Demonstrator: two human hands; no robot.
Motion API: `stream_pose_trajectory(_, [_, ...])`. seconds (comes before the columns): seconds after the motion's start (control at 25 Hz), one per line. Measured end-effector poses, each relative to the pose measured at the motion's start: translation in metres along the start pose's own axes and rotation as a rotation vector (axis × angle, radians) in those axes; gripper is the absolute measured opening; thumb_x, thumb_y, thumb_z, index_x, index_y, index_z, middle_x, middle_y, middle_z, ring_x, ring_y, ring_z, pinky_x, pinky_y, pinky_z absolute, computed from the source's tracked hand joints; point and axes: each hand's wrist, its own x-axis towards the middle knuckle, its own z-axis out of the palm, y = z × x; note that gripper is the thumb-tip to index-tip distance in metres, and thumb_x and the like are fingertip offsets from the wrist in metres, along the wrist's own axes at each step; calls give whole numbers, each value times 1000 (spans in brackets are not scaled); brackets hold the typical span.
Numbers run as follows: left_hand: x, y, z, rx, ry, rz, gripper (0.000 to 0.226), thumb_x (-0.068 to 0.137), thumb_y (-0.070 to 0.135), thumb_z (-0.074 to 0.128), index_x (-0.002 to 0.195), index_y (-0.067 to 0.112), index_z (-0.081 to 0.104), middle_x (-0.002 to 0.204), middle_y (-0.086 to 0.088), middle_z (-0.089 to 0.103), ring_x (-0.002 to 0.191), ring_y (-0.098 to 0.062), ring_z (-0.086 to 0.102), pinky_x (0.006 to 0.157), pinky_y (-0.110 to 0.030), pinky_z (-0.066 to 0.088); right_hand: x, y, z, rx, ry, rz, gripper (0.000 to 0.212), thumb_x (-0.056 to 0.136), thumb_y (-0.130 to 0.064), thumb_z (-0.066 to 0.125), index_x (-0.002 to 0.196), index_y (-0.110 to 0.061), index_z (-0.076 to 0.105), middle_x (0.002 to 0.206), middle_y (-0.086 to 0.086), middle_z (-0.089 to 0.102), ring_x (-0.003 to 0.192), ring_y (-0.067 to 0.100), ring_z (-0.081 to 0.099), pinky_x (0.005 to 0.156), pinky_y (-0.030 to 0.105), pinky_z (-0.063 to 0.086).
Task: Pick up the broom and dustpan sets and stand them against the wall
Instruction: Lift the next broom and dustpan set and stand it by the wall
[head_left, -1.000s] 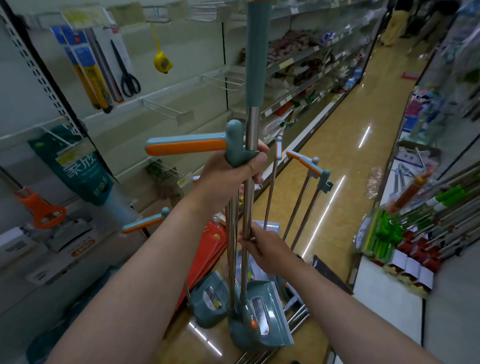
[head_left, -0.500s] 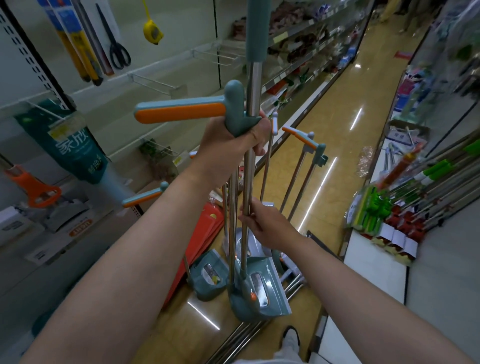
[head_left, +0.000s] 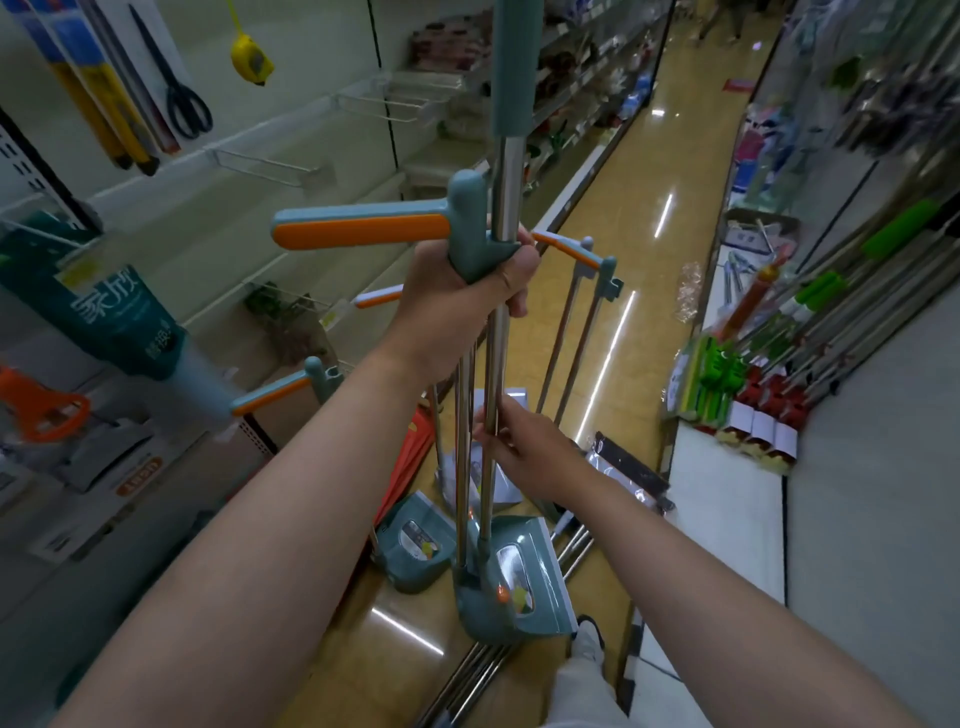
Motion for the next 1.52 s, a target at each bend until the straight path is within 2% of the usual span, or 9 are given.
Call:
stream_pose_trajectory(0.16, [-5,-8,30,-84,-61,-50,11,93,3,65,95,14,66,70,-1,62,64,-20,59,66,-33,54,-28,11,0,214,98,190,31,90,-28,72,118,-28,58,110,-14,67,104,3,65,98,38,53])
stream_pose_trajectory(0.28, [-5,-17,55,-138,-95,-130,8,85,8,70,91,9,65,73,-3,63,65,-25,59,67,-38,55,-50,19,-7,340,232,252,43,85,-27,77,123,-32,58,111,-18,67,108,1,64,101,36,52])
stream_pose_trajectory(0.56, [18,-54,149,-182,-249,-274,16,71,23,82,80,18,70,66,-1,64,60,-25,60,68,-40,54,-92,58,-61,377,533,350,27,82,-28,78,104,-37,64,101,-14,73,98,7,69,91,40,55])
stream_pose_trajectory(0.72, [36,-73,217,-230,-426,-350,21,69,24,84,82,14,69,69,2,67,62,-23,65,67,-34,54,-126,97,-108,320,595,497,19,83,-28,80,98,-32,71,94,-15,74,91,3,68,85,27,55])
stream_pose_trajectory(0.84, [42,-85,278,-269,-577,-396,16,72,9,82,79,12,68,68,3,67,60,-22,66,64,-34,56,-160,125,-144,265,598,584,16,84,-30,79,94,-38,70,93,-16,73,87,-3,65,80,18,49])
stream_pose_trajectory(1.08, [34,-97,366,-350,-921,-391,19,83,-14,69,81,5,64,73,6,68,64,-20,69,65,-29,58,-226,158,-180,152,604,765,25,84,-47,74,99,-28,73,100,-8,75,95,10,68,92,34,52])
stream_pose_trajectory(1.32, [3,-90,452,-408,-1230,-411,21,84,-15,66,82,5,64,76,5,67,70,-20,71,68,-26,58,-308,171,-180,145,760,961,26,89,-47,70,105,-26,71,103,-6,74,98,12,67,95,38,52])
stream_pose_trajectory(1.44, [-30,-77,491,-405,-1470,-392,20,84,-14,67,83,6,64,74,7,67,69,-17,70,69,-25,57,-359,163,-168,175,890,1064,30,85,-54,68,102,-30,70,101,-9,74,97,10,68,93,41,53])
stream_pose_trajectory(1.52, [-51,-72,504,-399,-1573,-352,18,86,-10,68,84,8,66,74,8,67,68,-16,67,69,-29,58,-380,152,-158,220,909,1090,23,87,-47,71,104,-32,71,104,-12,74,101,7,68,96,38,53])
